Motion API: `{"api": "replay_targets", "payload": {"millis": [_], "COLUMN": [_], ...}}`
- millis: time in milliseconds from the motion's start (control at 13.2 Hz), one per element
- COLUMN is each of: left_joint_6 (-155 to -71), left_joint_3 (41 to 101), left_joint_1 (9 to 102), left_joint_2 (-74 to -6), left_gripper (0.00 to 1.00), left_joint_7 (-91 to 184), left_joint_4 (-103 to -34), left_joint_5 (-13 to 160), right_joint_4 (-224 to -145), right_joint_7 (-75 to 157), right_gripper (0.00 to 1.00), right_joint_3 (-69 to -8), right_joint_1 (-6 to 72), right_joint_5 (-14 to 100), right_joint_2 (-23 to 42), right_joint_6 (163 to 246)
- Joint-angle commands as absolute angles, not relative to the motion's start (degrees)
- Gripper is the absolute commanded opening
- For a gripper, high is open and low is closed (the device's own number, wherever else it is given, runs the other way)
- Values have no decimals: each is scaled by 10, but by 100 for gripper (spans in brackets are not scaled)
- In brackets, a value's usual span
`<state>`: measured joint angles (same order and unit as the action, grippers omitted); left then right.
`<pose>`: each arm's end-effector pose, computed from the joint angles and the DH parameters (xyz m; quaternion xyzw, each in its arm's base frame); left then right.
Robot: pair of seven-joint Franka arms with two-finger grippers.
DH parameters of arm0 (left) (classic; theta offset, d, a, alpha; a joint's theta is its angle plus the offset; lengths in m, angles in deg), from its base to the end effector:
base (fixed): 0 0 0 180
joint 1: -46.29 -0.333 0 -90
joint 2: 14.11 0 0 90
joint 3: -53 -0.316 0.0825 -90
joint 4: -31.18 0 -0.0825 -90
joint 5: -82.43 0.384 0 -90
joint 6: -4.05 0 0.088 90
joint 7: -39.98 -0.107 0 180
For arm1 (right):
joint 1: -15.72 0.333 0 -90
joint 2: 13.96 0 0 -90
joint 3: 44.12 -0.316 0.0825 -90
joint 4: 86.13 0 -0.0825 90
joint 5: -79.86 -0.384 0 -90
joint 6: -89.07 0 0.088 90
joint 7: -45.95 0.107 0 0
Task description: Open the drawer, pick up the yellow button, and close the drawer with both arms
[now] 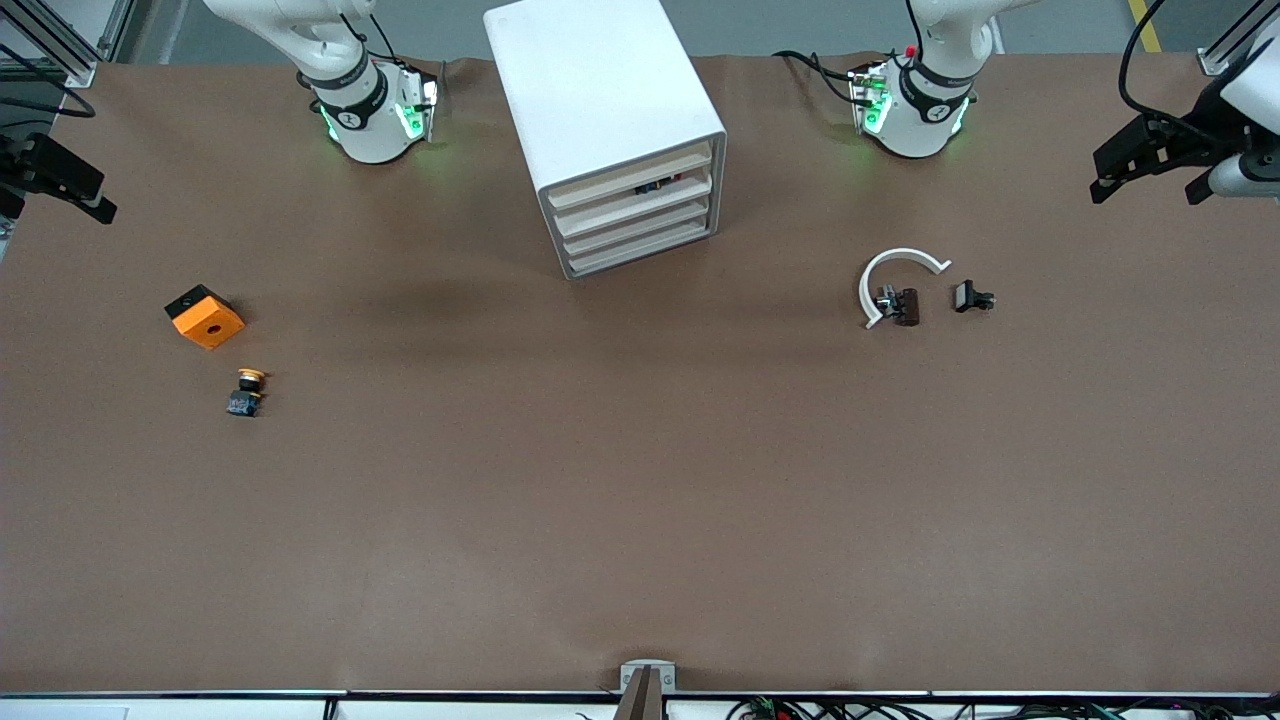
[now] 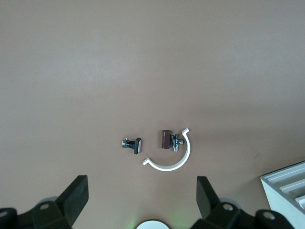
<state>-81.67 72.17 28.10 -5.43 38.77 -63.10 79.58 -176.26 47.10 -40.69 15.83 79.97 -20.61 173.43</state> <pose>0.5010 -0.0286 0.6581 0.9998 -0.0190 -0.0031 0.0000 0.5062 -0.0318 0.6762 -0.9992 0.0389 -0.0076 0.0024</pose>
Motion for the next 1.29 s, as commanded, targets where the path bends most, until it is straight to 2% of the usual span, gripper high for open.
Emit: {"api": "replay_targets", "payload": {"millis": [0, 227, 303, 606, 1212], "left_joint_6": [-809, -808, -808, -806, -804], "left_joint_3": [726, 722, 703, 541, 544], "left_joint_1": [277, 290, 304, 463, 478], "left_joint_2": [-110, -113, -114, -113, -112], "left_gripper": [100, 100, 100, 100, 100], "left_joint_7": [383, 384, 384, 384, 383], "left_joint_4": [-577, -570, -569, -570, -571], "left_joint_5": [803, 802, 802, 802, 842], "right_joint_4": [-1775, -1775, -1775, -1775, -1776], "right_joint_7": [466, 466, 466, 468, 471], "right_gripper": [100, 100, 100, 100, 100], "right_joint_3": [-412, -412, -412, -412, -409], "right_joint_1": [155, 154, 154, 155, 141], "right_joint_5": [792, 792, 792, 792, 758], "right_joint_2": [-220, -220, -221, -220, -223], "right_joint_6": [1739, 1737, 1736, 1737, 1725]}}
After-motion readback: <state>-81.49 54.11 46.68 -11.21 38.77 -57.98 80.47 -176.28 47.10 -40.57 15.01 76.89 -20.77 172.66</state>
